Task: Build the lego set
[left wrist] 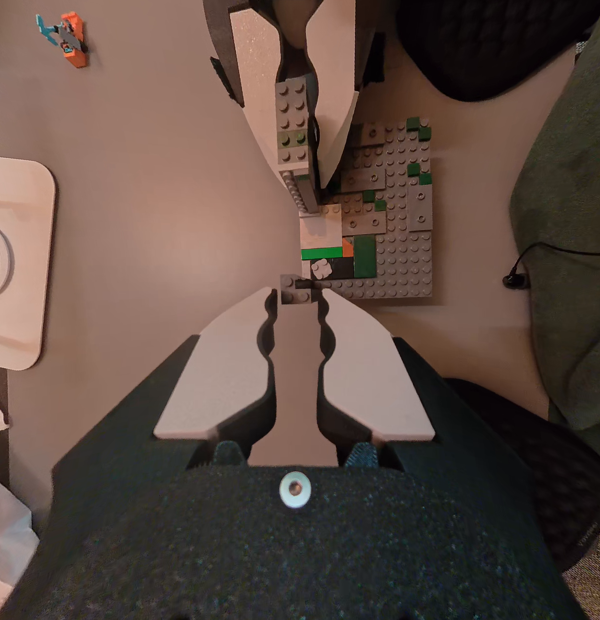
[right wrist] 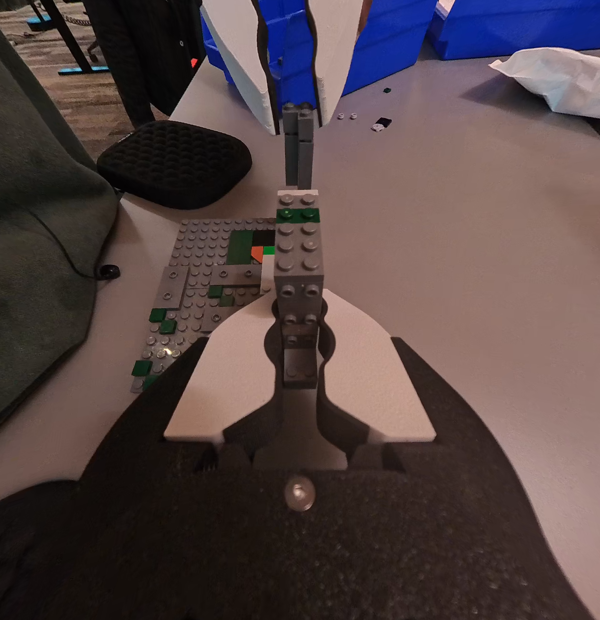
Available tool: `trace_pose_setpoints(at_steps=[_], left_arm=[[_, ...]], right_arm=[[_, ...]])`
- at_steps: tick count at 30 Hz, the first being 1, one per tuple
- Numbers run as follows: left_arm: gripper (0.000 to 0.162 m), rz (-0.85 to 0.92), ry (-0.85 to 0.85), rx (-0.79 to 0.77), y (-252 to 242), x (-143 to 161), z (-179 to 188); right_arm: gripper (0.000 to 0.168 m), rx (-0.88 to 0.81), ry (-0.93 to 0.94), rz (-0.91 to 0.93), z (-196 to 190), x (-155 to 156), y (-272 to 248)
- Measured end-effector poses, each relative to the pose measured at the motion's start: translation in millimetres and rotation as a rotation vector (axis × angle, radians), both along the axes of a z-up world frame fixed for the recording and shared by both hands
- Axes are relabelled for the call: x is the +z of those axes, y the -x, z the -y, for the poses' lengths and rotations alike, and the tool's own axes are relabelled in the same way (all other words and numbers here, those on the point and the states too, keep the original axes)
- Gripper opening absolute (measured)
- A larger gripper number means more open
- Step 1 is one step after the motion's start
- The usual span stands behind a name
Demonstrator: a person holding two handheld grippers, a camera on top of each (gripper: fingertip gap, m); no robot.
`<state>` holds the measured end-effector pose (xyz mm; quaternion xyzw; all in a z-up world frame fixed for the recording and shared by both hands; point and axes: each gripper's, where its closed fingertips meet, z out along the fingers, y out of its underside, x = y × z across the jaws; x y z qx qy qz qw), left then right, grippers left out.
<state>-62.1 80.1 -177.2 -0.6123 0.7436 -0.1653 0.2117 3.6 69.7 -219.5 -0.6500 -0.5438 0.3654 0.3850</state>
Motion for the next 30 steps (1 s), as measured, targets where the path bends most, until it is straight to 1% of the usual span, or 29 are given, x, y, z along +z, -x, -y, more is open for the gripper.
trace_pose_setpoints(at_steps=[3, 5, 7, 10, 13, 14, 17, 21, 22, 27, 30], left_arm=[[0.028, 0.003, 0.008, 0.005, 2.9, 1.9, 0.5], [0.033, 0.043, 0.063, 0.035, 4.9, 5.2, 2.8], [0.039, 0.125, 0.205, 0.118, 5.8, 10.4, 6.7], [0.047, 0.272, 0.456, 0.291, 7.8, 16.7, 5.9], [0.048, 0.453, 0.758, 0.475, 6.5, 26.6, 1.5], [0.048, 0.491, 0.856, 0.521, 7.1, 27.4, 0.6], [0.054, 0.585, 1.044, 0.645, 8.0, 21.6, -3.8], [0.078, 0.660, 1.270, 0.782, 1.8, 8.4, 0.3], [0.080, 0.683, 1.319, 0.804, 0.3, 7.0, 0.9], [0.092, 0.717, 1.417, 0.882, -2.9, -6.5, 5.9], [0.098, 0.716, 1.447, 0.893, -6.0, -9.5, 10.5]], right_arm=[[0.017, 0.000, -0.002, -0.002, 0.0, 0.2, -0.2], [0.017, 0.001, -0.005, 0.002, -0.3, -0.7, -1.1], [0.017, 0.003, -0.010, 0.007, -0.9, -2.6, -2.4], [0.017, 0.013, -0.007, 0.000, -0.9, -3.4, -3.0], [0.017, 0.034, -0.016, -0.013, 1.6, -2.6, -1.6], [0.017, 0.040, -0.019, -0.015, 2.6, -2.4, -1.1], [0.017, 0.050, -0.028, -0.019, 5.1, -1.7, 0.4], [0.017, 0.062, -0.045, -0.034, 7.8, 1.9, 2.0], [0.017, 0.064, -0.048, -0.037, 8.3, 2.7, 2.3], [0.017, 0.063, -0.066, -0.038, 8.9, 4.1, 2.6], [0.017, 0.064, -0.068, -0.040, 9.3, 4.4, 3.4]])
